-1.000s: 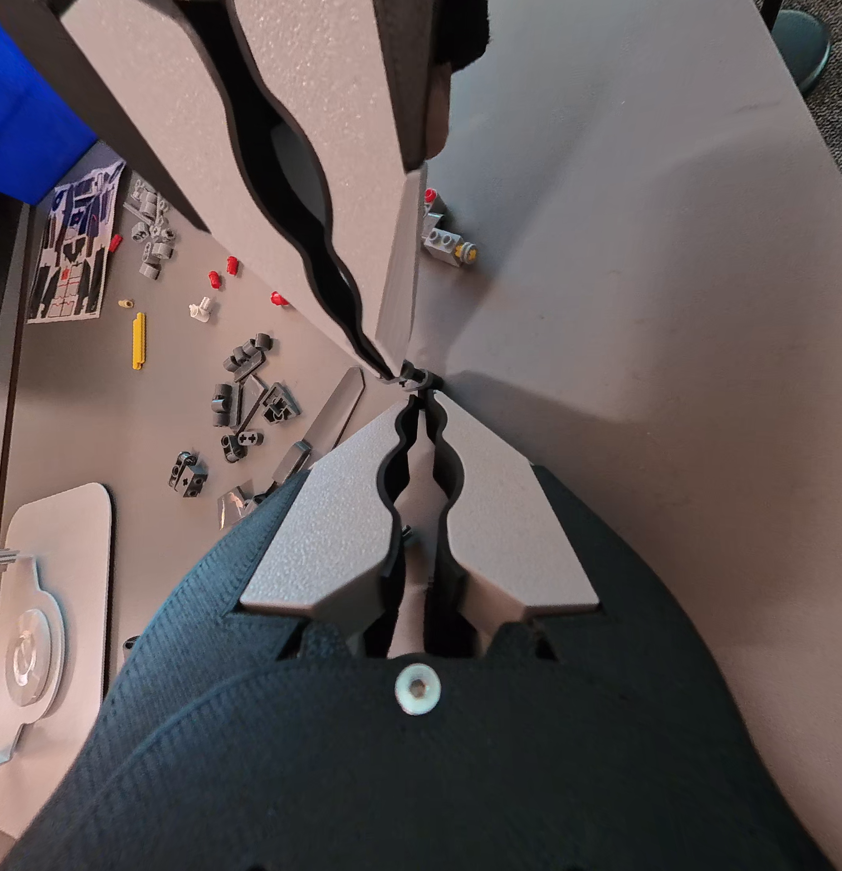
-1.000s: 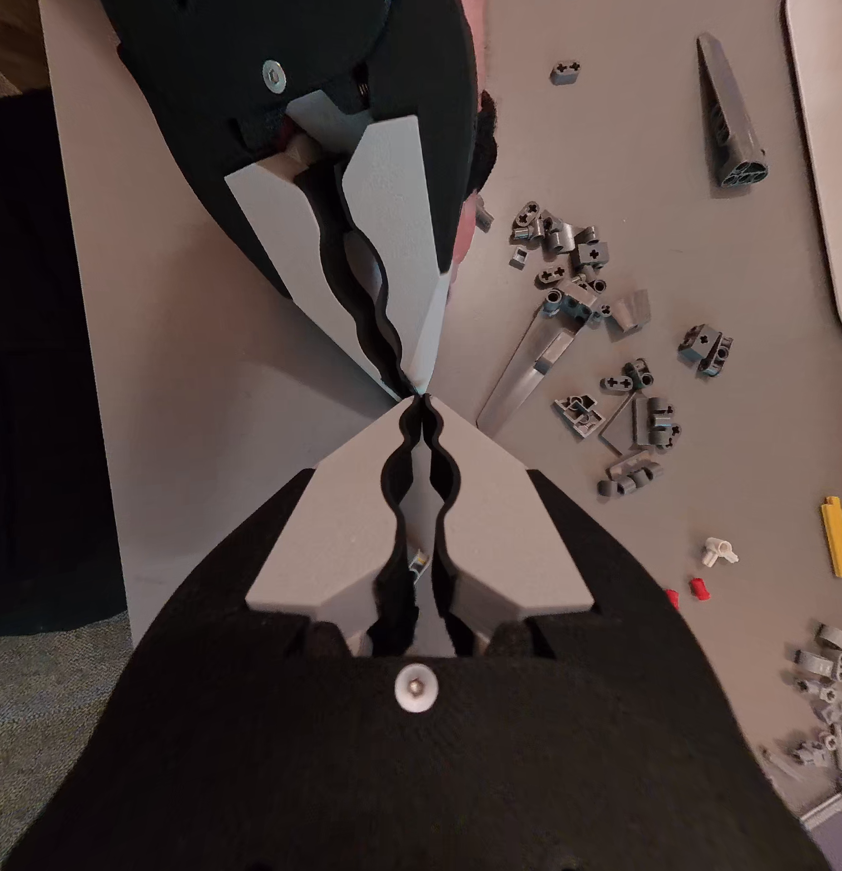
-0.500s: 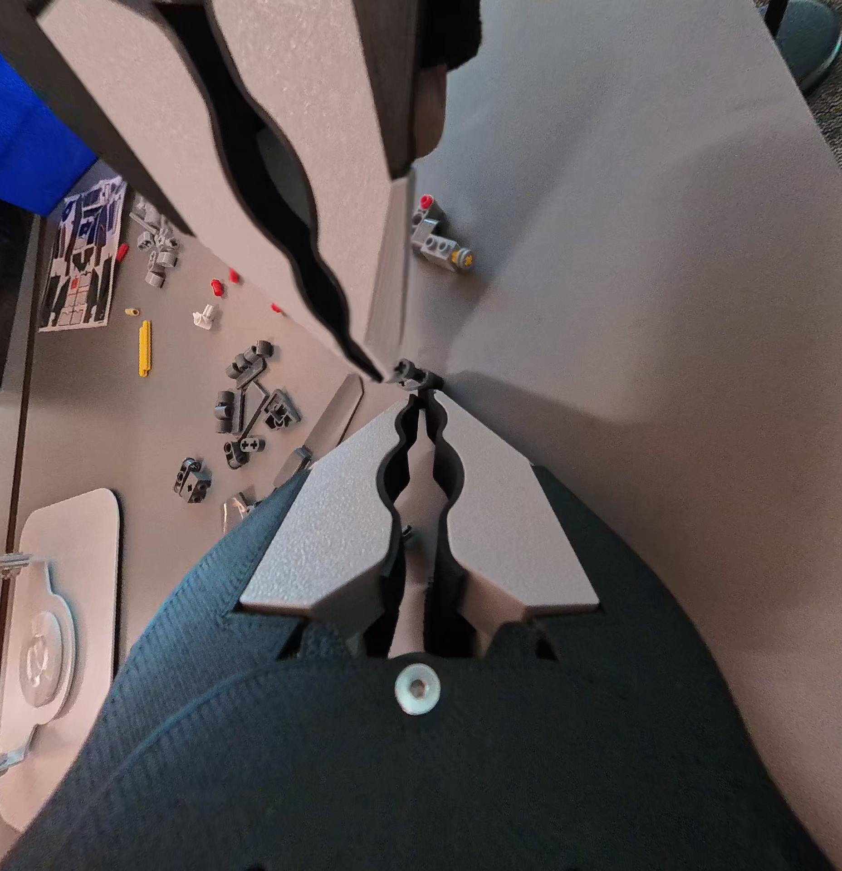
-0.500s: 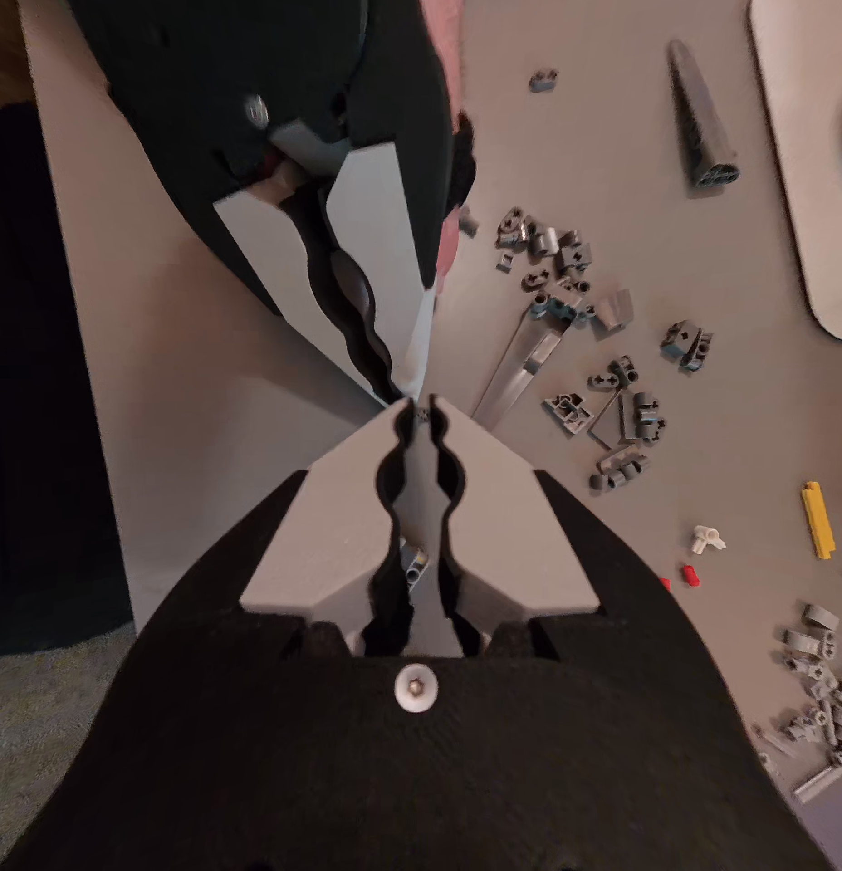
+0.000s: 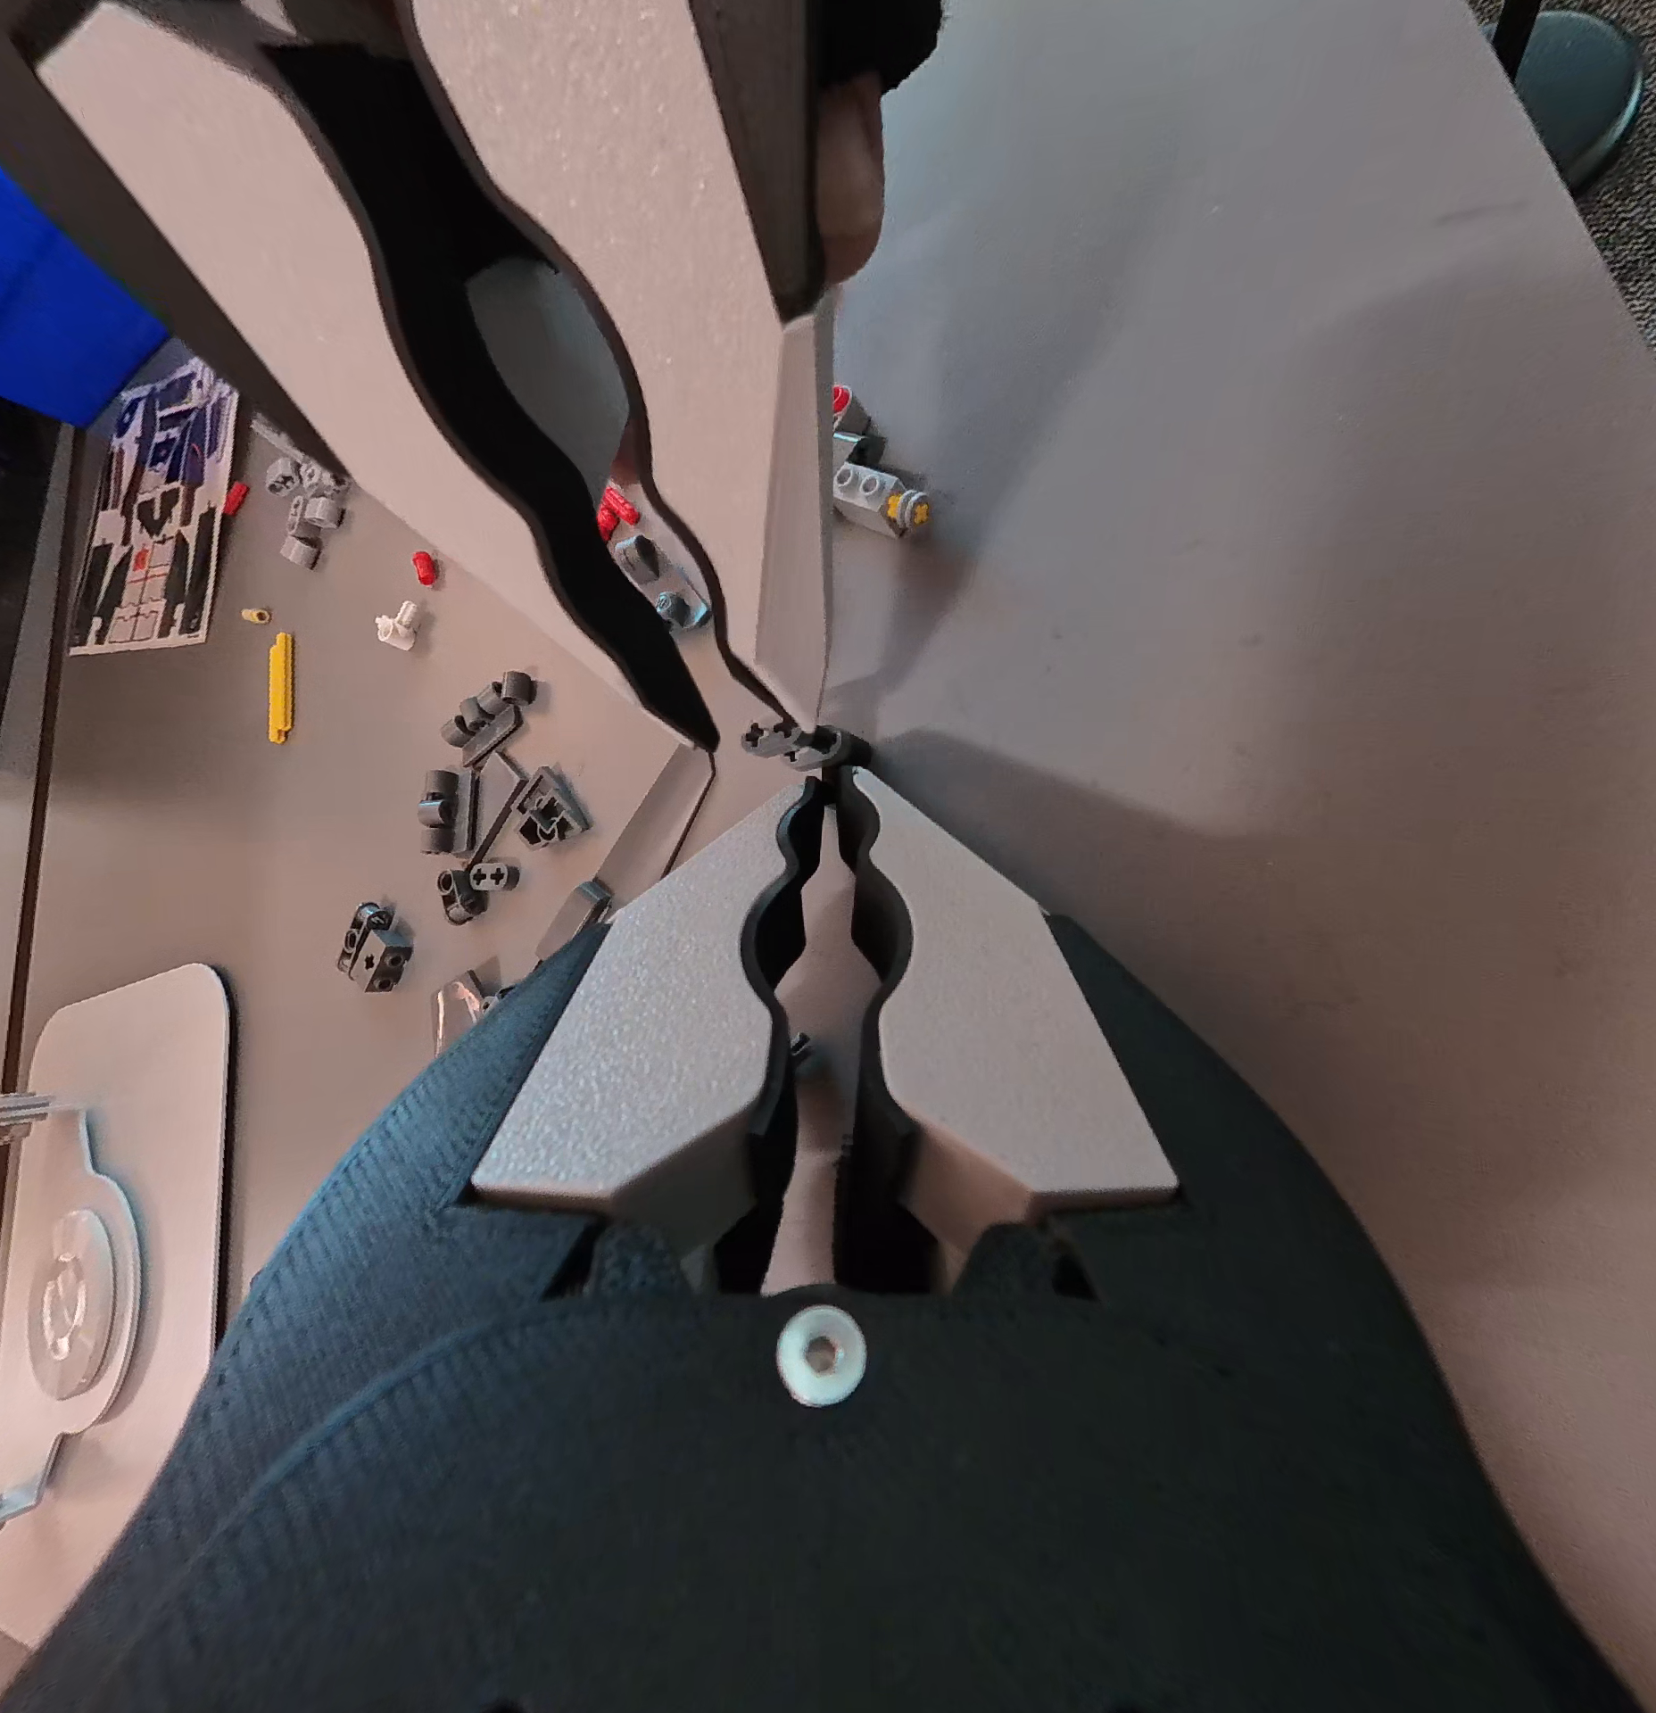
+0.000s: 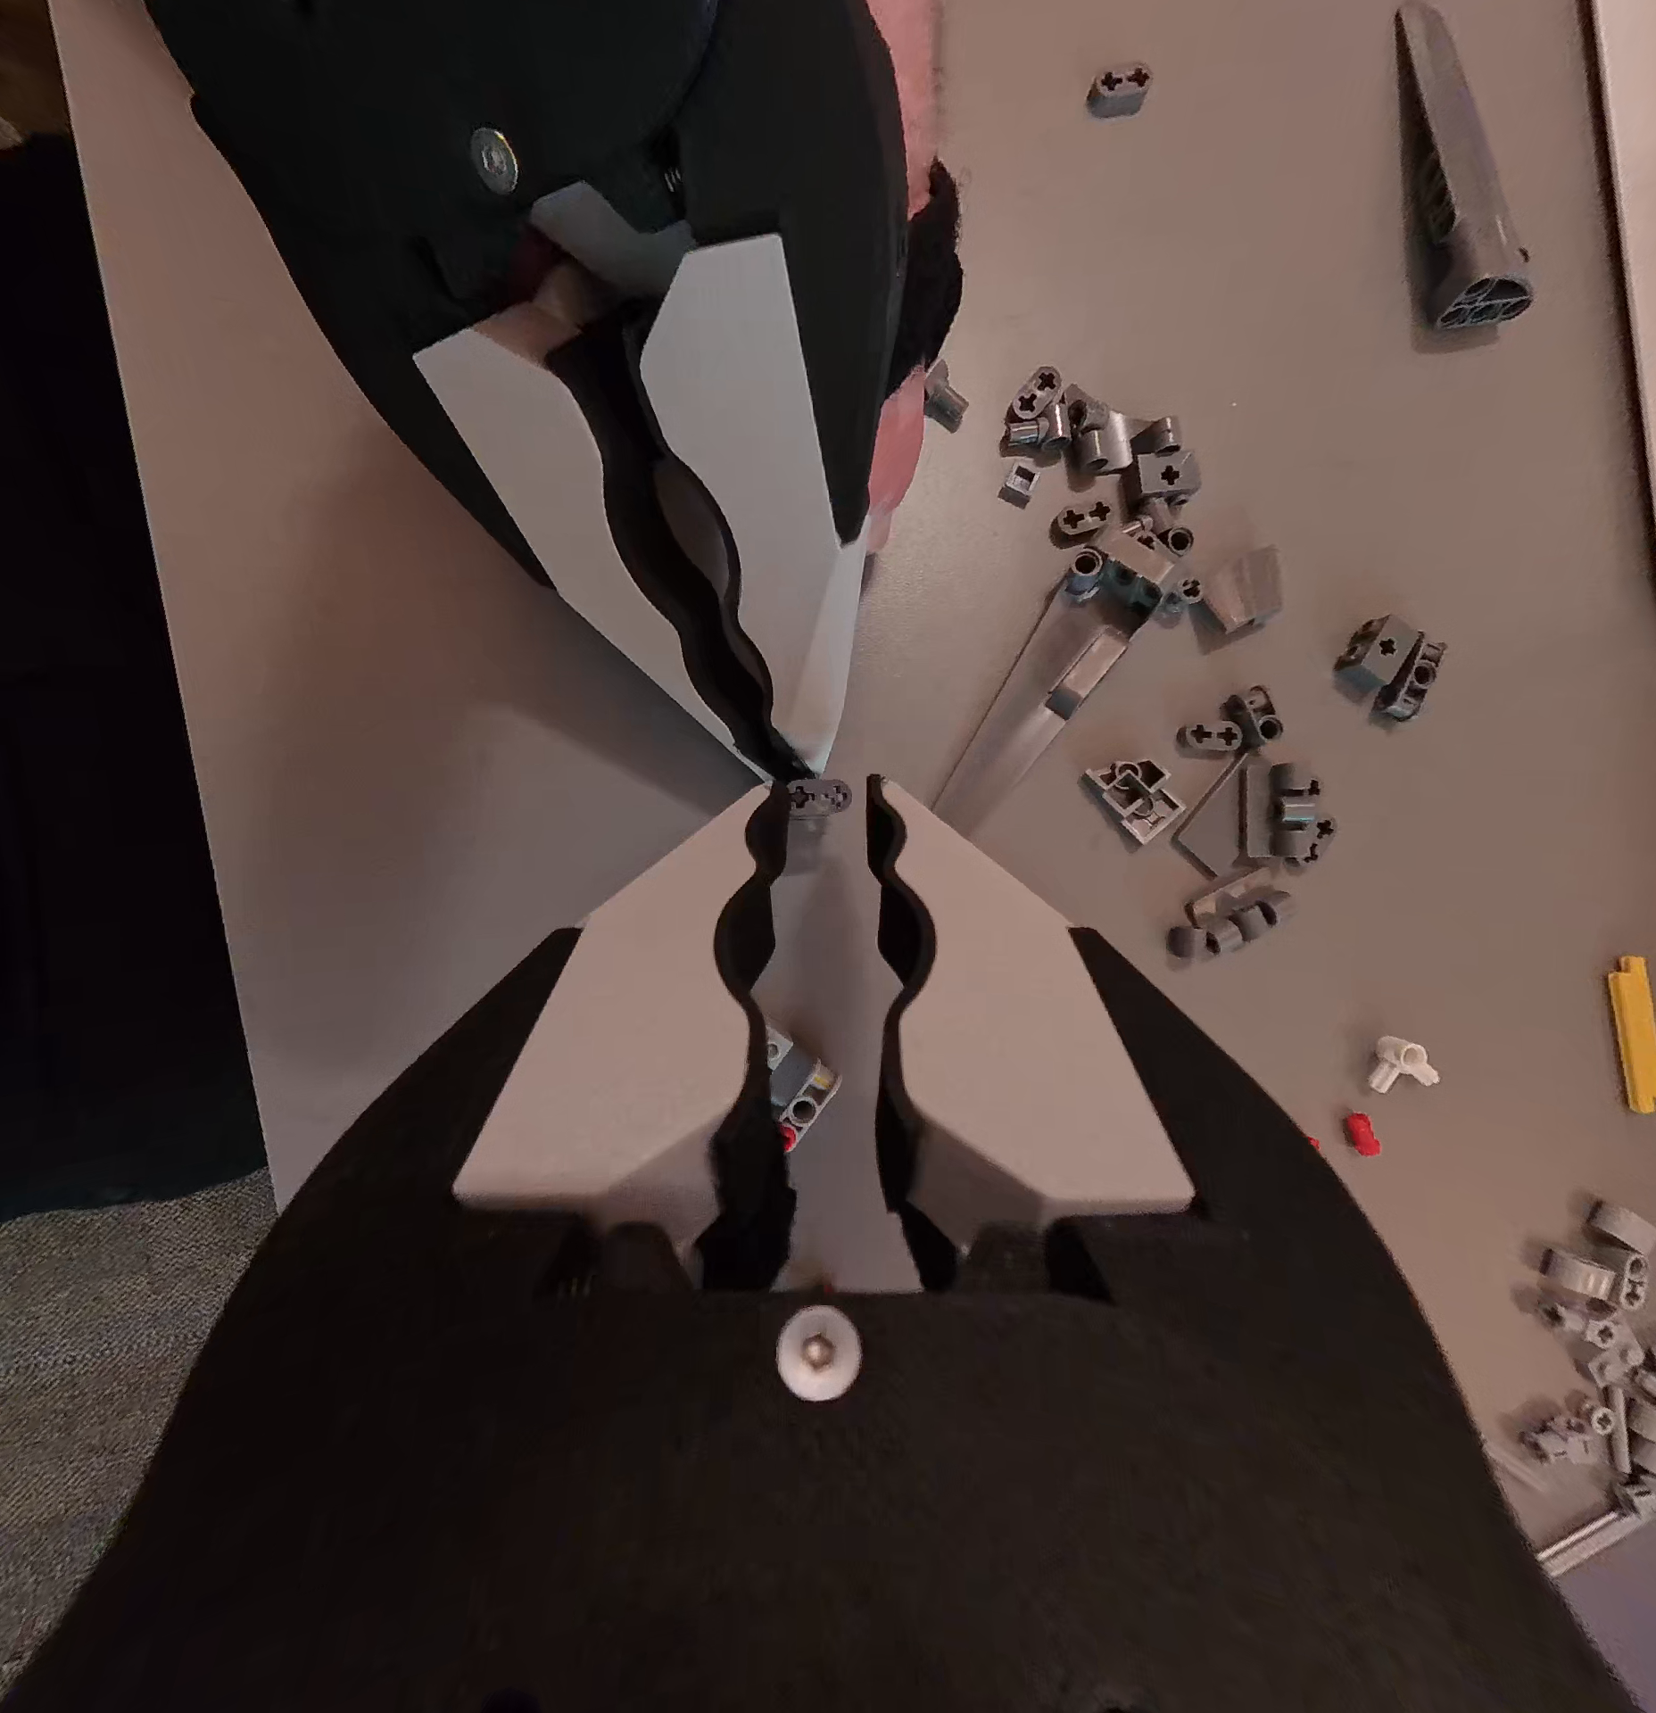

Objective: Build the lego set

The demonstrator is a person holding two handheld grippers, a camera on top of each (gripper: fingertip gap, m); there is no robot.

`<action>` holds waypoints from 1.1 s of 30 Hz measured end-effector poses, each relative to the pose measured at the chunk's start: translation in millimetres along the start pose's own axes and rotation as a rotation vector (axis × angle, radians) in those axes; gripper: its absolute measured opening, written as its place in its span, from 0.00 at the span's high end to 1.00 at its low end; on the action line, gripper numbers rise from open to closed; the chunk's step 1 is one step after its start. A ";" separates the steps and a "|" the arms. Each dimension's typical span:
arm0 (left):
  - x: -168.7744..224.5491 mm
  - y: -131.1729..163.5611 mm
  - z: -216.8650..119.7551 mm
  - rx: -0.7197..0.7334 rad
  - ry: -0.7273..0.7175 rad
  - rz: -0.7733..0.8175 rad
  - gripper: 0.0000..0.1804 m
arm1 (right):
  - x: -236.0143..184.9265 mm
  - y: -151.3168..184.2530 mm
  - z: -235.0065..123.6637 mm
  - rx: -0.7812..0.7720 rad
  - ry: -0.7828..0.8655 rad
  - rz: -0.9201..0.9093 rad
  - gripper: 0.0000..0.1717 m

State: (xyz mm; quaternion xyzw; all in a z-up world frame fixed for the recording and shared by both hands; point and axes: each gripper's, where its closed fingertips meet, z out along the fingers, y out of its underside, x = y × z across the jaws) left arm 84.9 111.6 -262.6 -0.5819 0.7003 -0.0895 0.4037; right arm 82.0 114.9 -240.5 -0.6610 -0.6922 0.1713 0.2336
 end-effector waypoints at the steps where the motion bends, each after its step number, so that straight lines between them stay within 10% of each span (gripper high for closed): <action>1: 0.0 -0.1 -0.1 0.000 0.000 0.000 0.99 | -0.3 0.2 0.2 -0.007 -0.003 -0.002 0.93; 33: -0.1 -0.1 -0.1 0.000 -0.004 0.006 0.99 | -0.8 3.7 0.6 -0.139 -0.055 0.020 0.91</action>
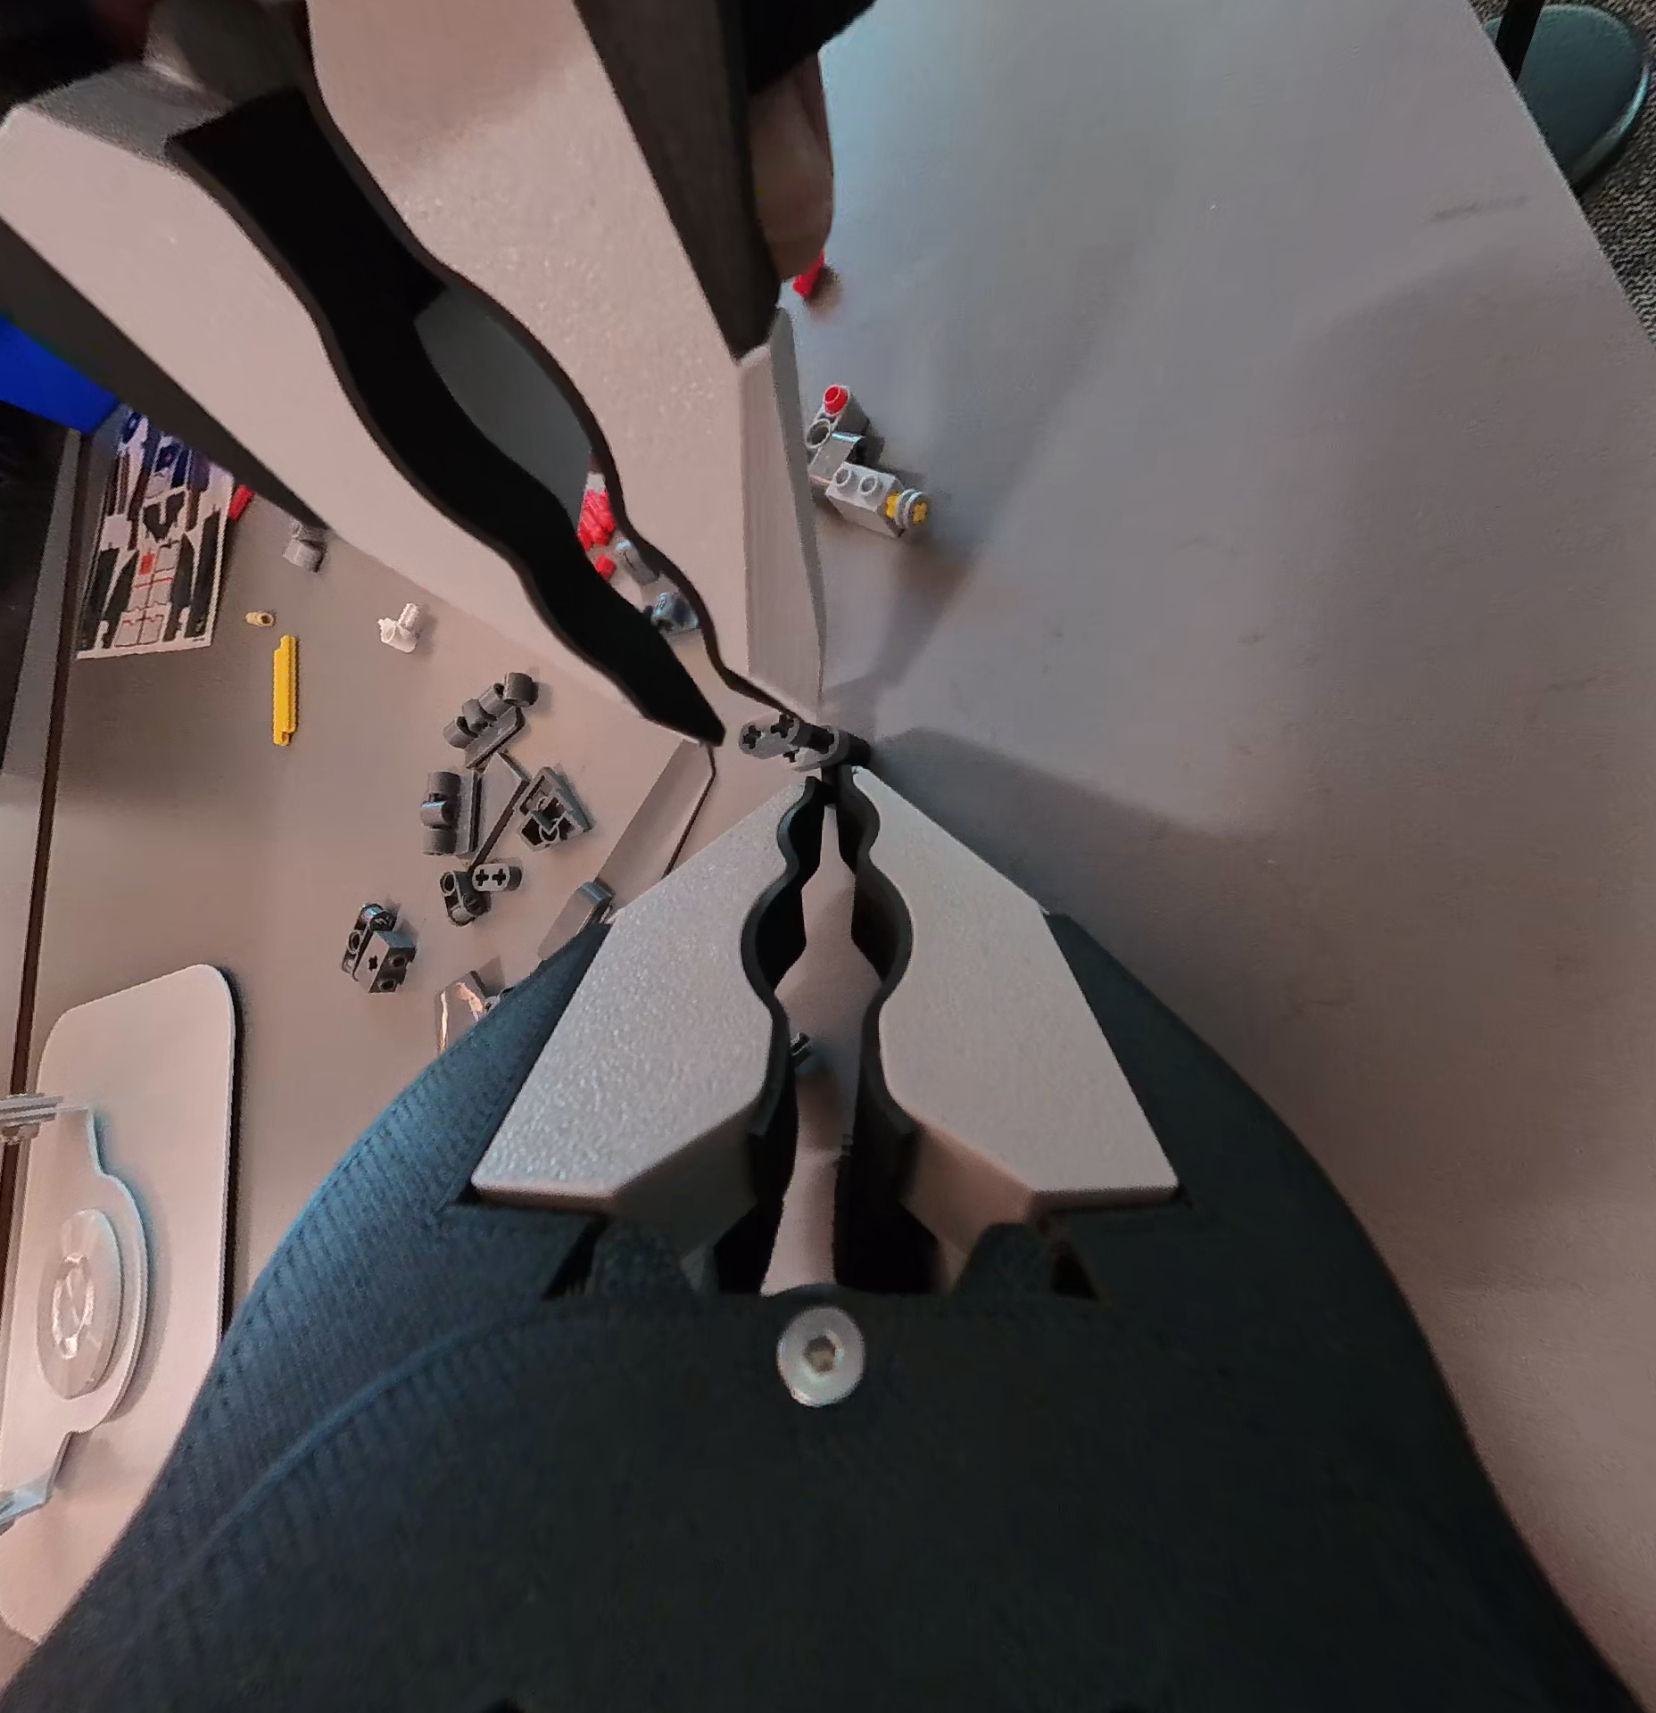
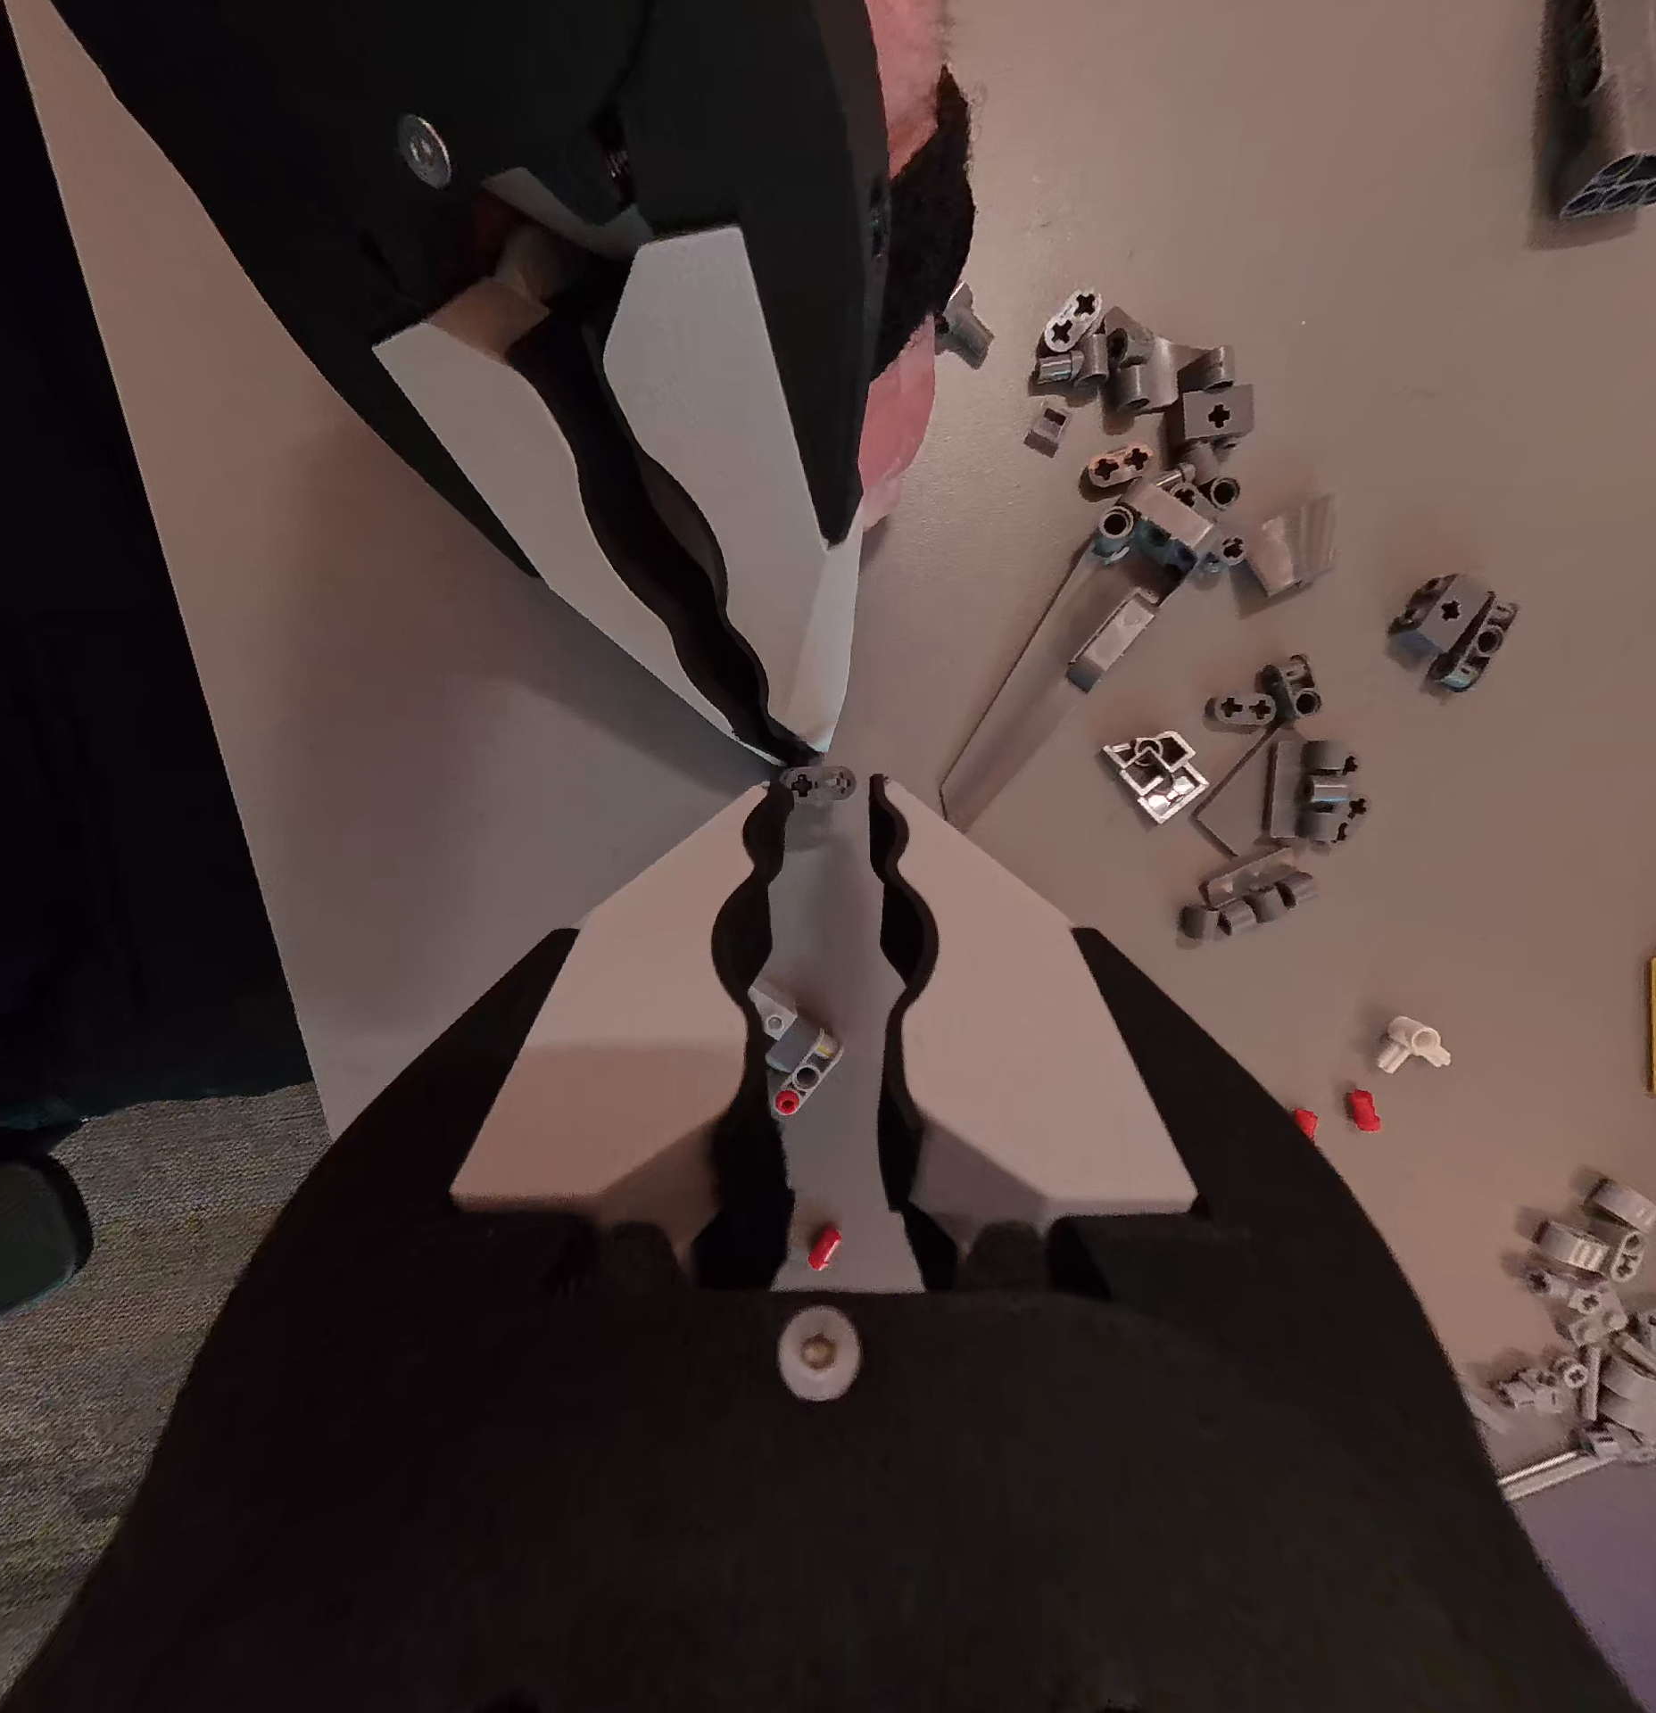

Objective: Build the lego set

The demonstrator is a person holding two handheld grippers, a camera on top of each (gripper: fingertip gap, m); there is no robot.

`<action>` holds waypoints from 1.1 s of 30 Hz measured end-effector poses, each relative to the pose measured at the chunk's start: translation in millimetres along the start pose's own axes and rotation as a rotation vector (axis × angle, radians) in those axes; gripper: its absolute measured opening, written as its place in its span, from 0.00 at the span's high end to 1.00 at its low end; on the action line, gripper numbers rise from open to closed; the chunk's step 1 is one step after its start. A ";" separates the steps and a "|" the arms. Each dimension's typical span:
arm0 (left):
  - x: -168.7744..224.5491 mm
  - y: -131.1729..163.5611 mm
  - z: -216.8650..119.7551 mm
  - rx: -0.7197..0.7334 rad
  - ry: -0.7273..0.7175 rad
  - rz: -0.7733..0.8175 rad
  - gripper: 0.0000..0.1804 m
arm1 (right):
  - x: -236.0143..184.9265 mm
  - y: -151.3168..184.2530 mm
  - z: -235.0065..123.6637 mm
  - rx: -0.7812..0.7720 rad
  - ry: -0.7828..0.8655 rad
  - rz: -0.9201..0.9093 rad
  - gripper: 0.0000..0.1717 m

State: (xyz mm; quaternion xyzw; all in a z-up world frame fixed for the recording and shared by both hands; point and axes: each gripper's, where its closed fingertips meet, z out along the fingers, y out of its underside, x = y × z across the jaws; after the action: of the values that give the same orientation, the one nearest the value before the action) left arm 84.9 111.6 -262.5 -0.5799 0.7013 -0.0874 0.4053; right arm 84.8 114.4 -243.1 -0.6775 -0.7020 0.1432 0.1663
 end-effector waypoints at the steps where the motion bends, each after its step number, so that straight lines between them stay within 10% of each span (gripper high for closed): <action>1: 0.1 0.0 0.1 0.000 0.000 0.000 0.99 | 0.0 0.3 0.3 -0.005 -0.007 0.005 0.90; 33: 0.4 -0.2 0.1 -0.002 -0.005 0.011 0.99 | -4.9 1.0 2.2 -0.100 -0.014 -0.013 0.94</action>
State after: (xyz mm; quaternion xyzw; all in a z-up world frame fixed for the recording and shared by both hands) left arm 85.2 111.2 -262.6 -0.5766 0.7036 -0.0832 0.4068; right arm 84.9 109.5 -245.7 -0.6792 -0.7140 0.1117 0.1283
